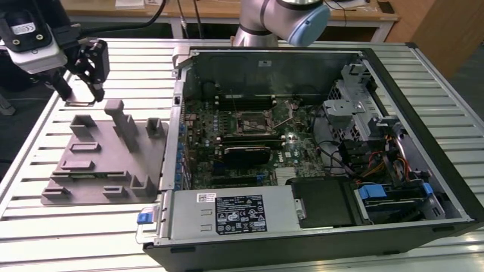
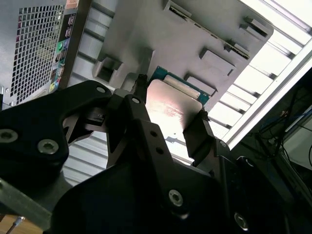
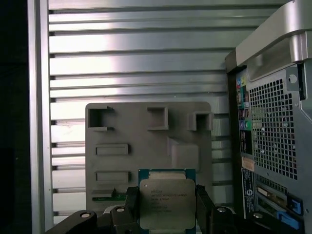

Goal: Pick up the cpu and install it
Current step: 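Pick up the cpu and move it towards the insertion slot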

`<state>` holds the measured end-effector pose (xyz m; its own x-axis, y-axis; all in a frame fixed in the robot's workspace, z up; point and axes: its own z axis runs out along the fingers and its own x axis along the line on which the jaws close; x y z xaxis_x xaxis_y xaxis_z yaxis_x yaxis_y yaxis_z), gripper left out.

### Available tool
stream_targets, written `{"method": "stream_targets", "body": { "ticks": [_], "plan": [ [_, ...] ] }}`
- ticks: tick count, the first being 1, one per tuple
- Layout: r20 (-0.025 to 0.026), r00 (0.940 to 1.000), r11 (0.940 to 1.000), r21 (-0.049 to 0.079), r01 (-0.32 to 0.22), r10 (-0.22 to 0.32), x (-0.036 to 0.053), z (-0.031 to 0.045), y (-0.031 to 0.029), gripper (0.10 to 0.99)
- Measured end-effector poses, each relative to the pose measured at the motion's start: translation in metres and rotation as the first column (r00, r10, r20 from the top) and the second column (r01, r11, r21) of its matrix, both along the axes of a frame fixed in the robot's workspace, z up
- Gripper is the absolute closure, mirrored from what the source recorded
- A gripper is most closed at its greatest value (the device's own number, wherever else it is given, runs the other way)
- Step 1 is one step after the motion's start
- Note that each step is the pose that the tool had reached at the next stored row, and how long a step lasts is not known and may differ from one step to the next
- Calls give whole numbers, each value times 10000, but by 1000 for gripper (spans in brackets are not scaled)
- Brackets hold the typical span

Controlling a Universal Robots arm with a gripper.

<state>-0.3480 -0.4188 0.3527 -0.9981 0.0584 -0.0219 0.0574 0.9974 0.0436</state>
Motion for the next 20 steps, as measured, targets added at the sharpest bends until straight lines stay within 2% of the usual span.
{"method": "stream_targets", "body": {
  "ticks": [12,20],
  "plan": [
    [0,10000,10000,0,0,0,151,0,0,541],
    [0,10000,10000,0,0,0,302,0,0,541]
  ]
}}
